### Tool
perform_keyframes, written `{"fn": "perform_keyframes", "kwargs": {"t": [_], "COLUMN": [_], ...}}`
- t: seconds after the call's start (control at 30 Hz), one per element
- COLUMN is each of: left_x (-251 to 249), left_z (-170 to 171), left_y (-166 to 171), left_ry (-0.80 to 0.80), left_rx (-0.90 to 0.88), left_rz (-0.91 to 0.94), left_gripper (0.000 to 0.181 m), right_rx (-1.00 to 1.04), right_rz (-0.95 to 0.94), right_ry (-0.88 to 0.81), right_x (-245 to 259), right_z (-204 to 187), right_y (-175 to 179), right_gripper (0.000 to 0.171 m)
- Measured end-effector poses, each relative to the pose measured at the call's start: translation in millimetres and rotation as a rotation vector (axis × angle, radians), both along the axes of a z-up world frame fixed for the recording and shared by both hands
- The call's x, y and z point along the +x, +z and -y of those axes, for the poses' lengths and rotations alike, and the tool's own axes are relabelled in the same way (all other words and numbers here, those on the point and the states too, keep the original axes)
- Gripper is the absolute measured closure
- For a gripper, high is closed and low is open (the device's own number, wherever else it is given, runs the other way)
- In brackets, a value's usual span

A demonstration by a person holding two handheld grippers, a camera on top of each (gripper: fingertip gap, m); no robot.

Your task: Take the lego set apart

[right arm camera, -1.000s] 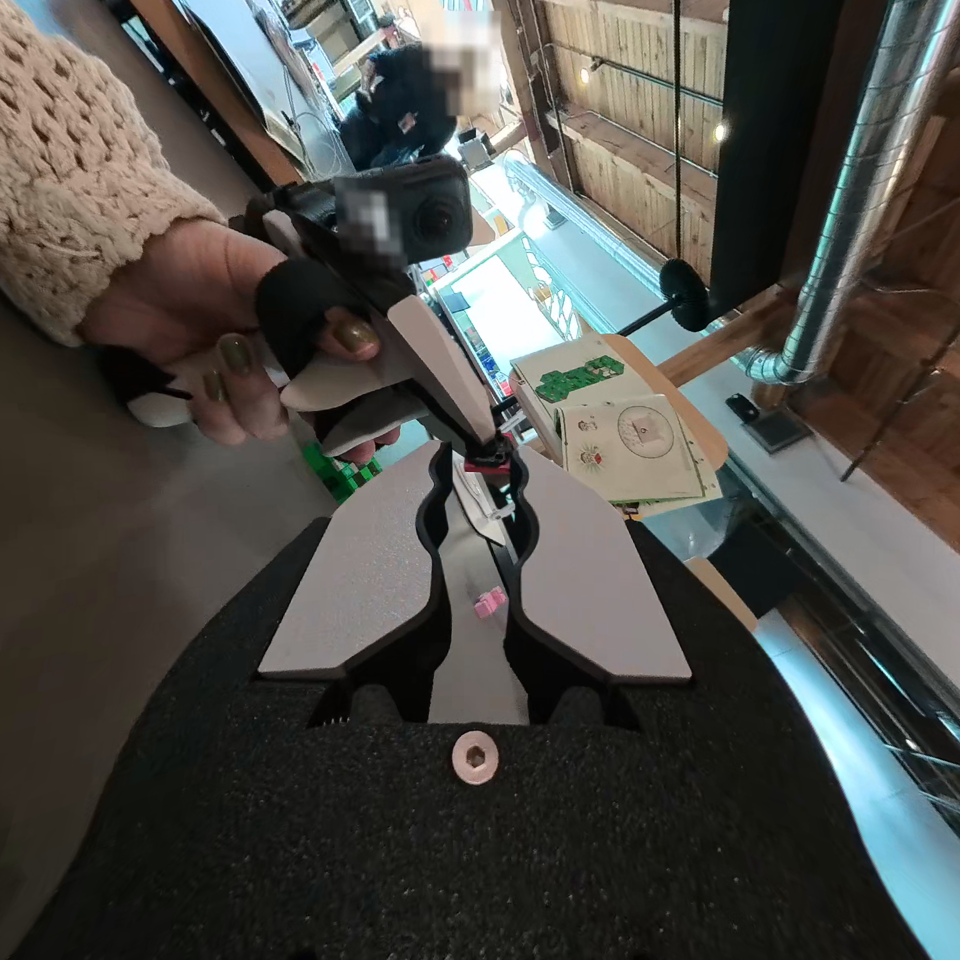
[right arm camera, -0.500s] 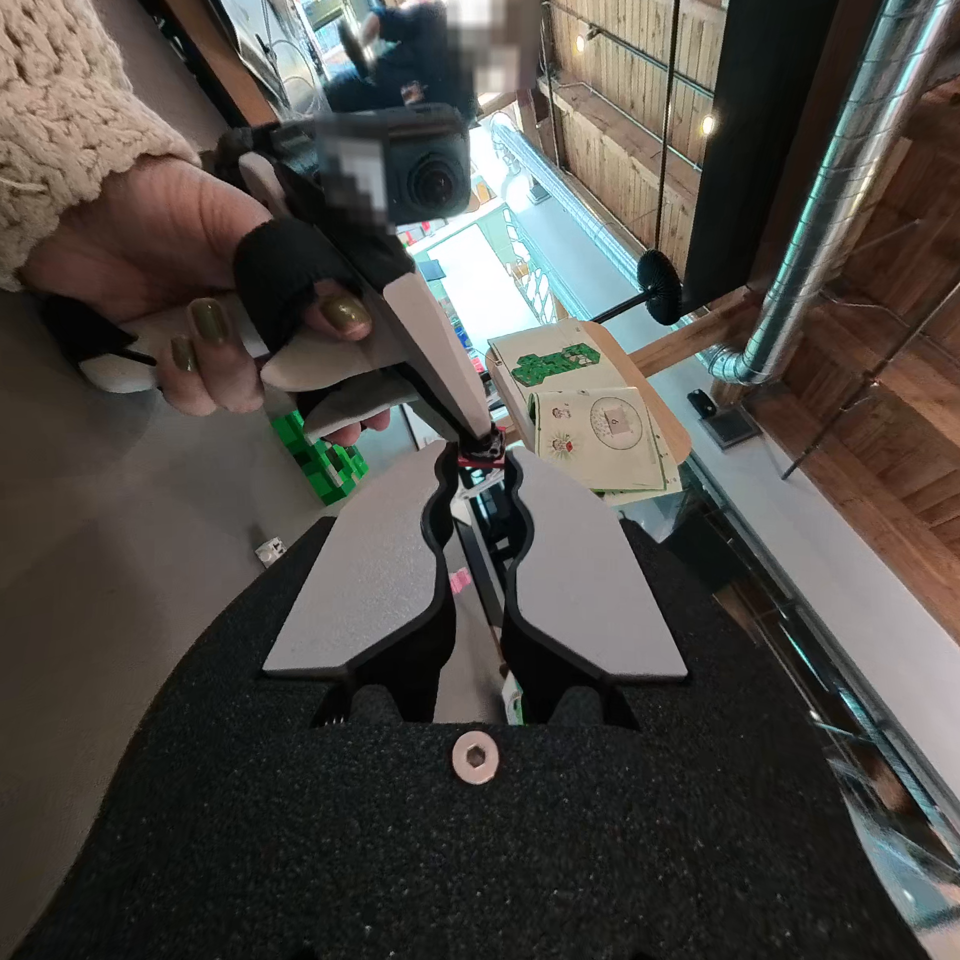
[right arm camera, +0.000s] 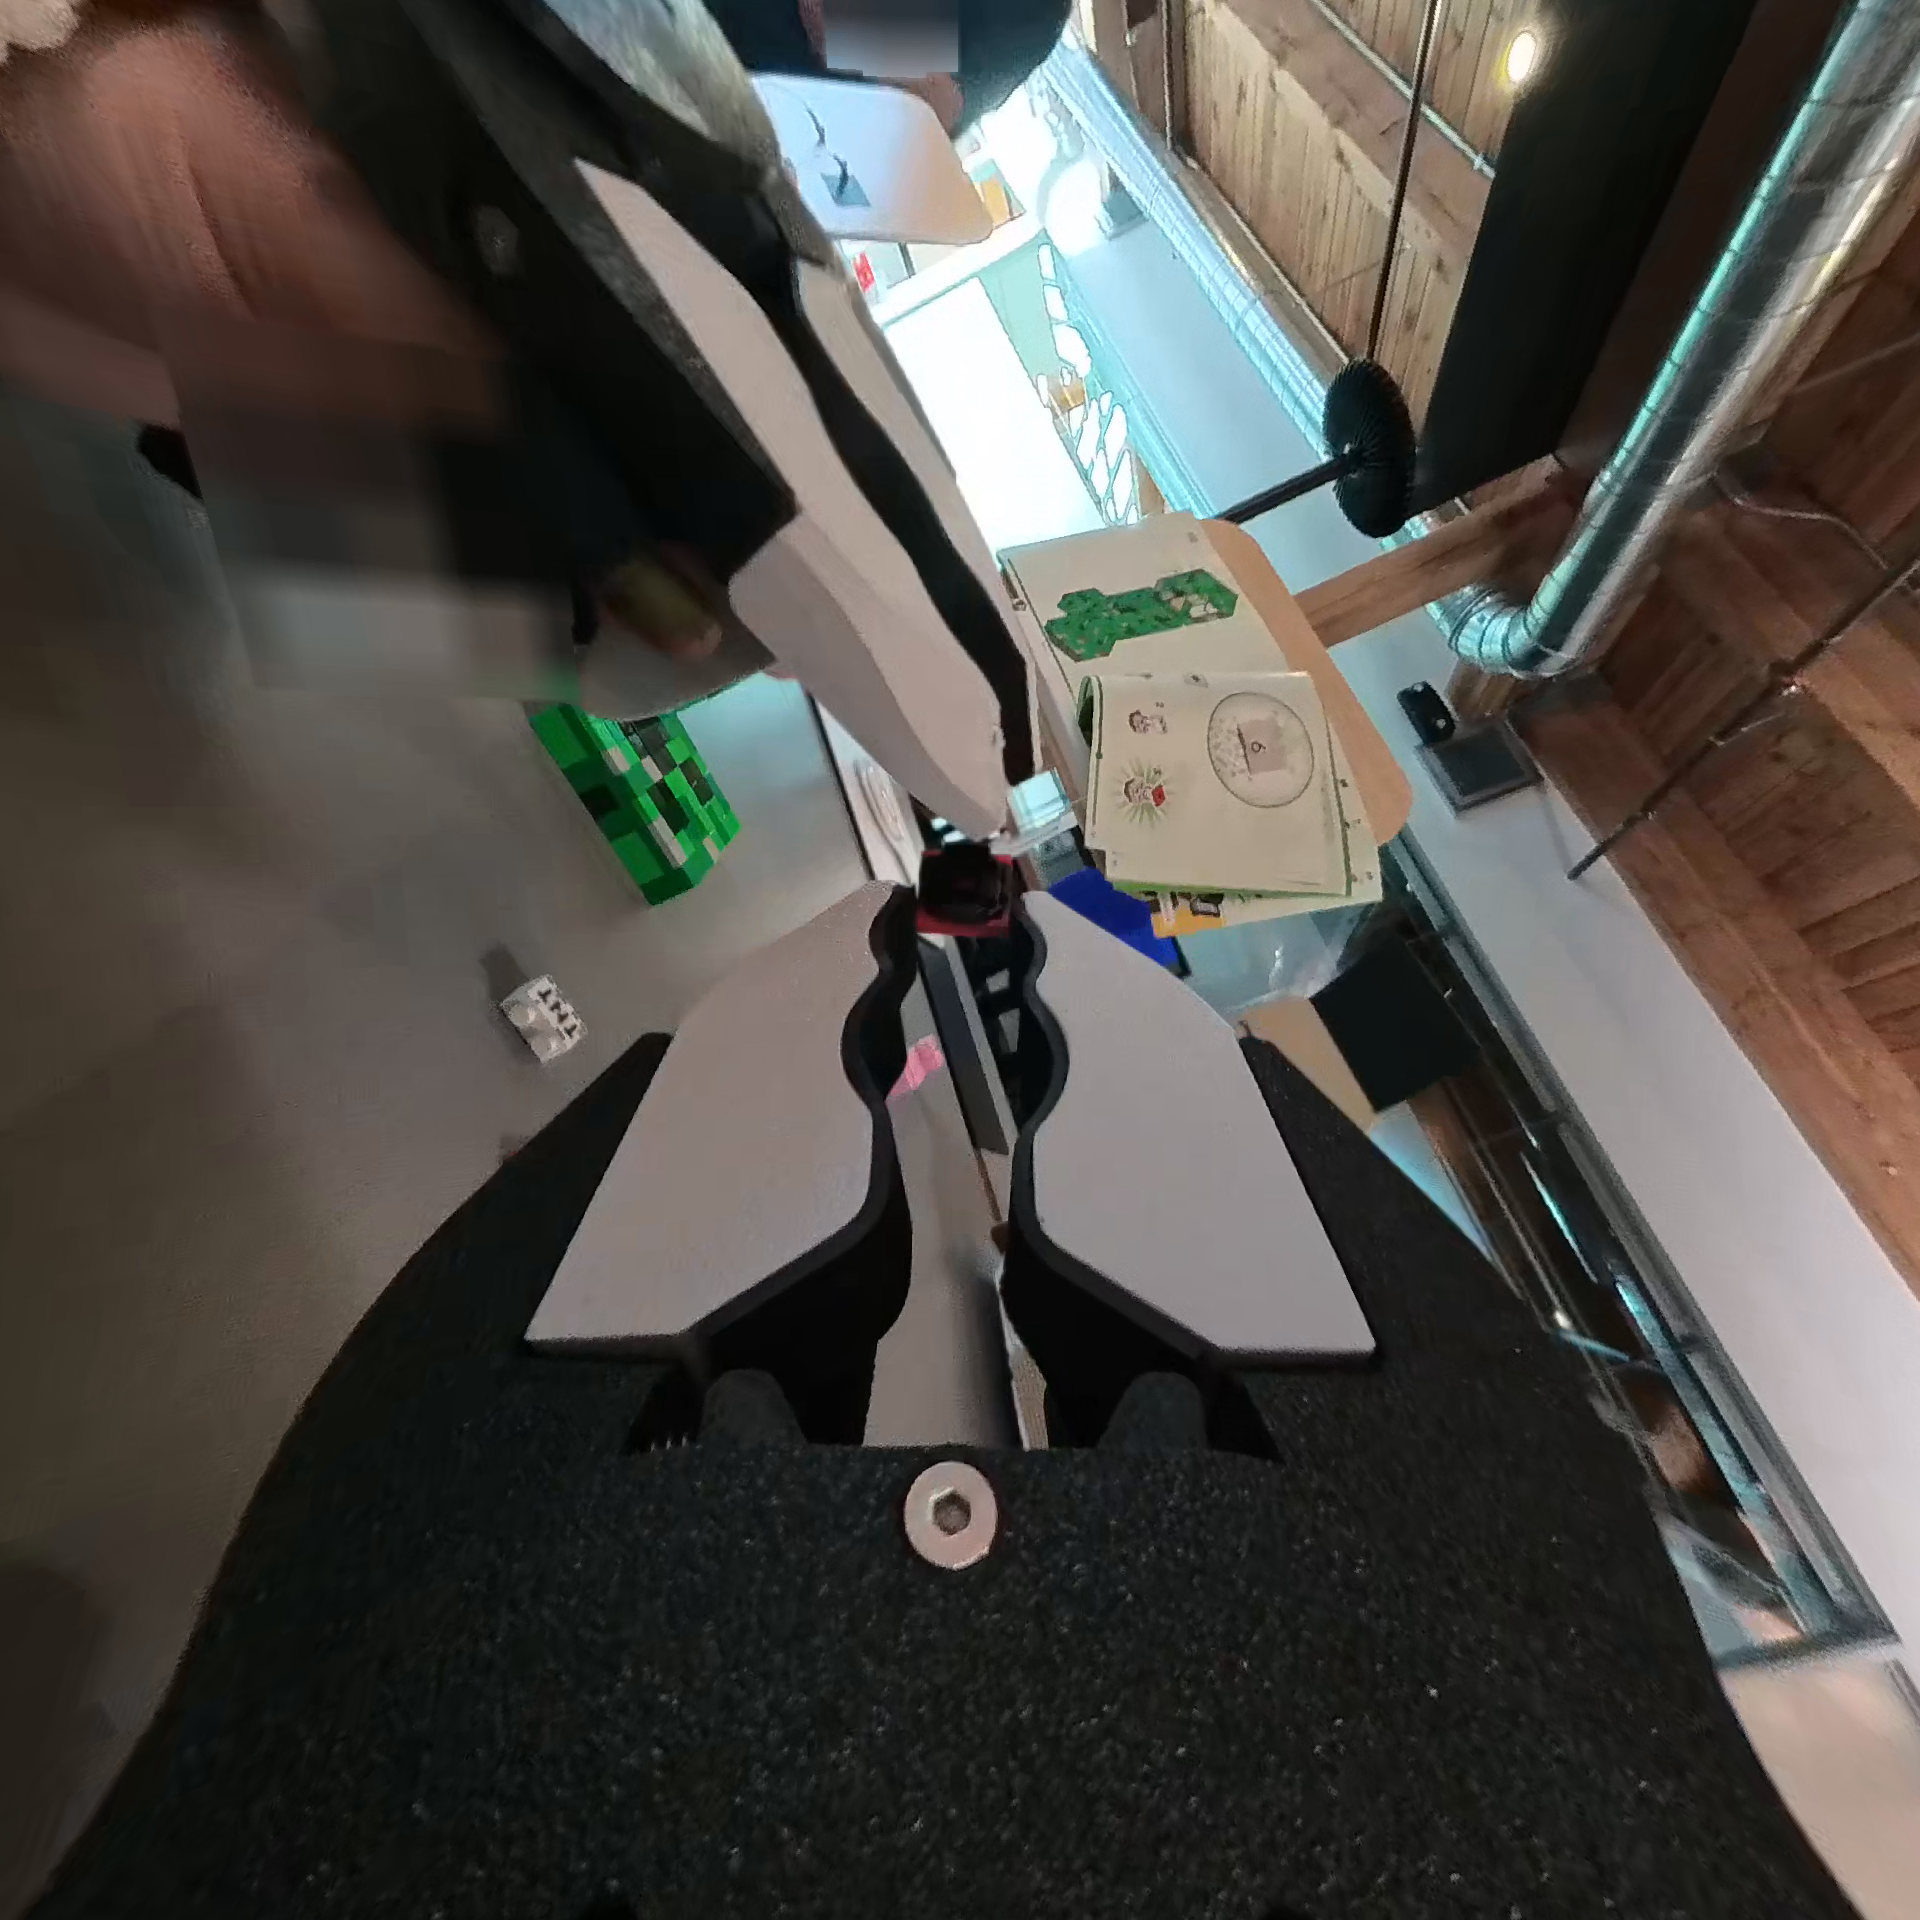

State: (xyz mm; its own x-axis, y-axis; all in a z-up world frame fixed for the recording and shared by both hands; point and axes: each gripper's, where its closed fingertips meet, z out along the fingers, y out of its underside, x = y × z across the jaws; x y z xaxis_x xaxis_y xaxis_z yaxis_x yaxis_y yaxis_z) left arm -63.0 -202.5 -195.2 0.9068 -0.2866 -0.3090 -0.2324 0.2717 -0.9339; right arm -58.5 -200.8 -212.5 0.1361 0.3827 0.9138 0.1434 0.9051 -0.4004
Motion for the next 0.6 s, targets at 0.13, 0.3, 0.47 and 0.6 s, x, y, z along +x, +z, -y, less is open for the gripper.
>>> {"fn": "perform_keyframes", "kwargs": {"t": [0.13,0.3,0.47,0.6], "left_x": [-6.2,-30.3,-26.2,-25.4], "left_z": [-5.9,-15.5,-19.2,-19.9], "left_y": [-6.0,-18.0,-28.2,-29.0], "left_ry": [0.104,0.272,0.19,0.182], "left_rx": [-0.024,-0.104,-0.196,-0.202], "left_rz": [-0.064,-0.088,-0.003,0.004], "left_gripper": [0.154,0.159,0.156,0.154], "right_rx": [-0.057,-0.12,-0.148,-0.191], "right_rz": [0.032,0.091,0.121,0.127], "right_ry": [-0.058,-0.089,-0.1,-0.102], "right_x": [-0.7,-1.8,-2.0,-0.5], "right_z": [-12.1,-19.8,-21.8,-24.3], "right_y": [-5.2,-15.9,-21.3,-22.3], "right_gripper": [0.156,0.156,0.156,0.156]}}
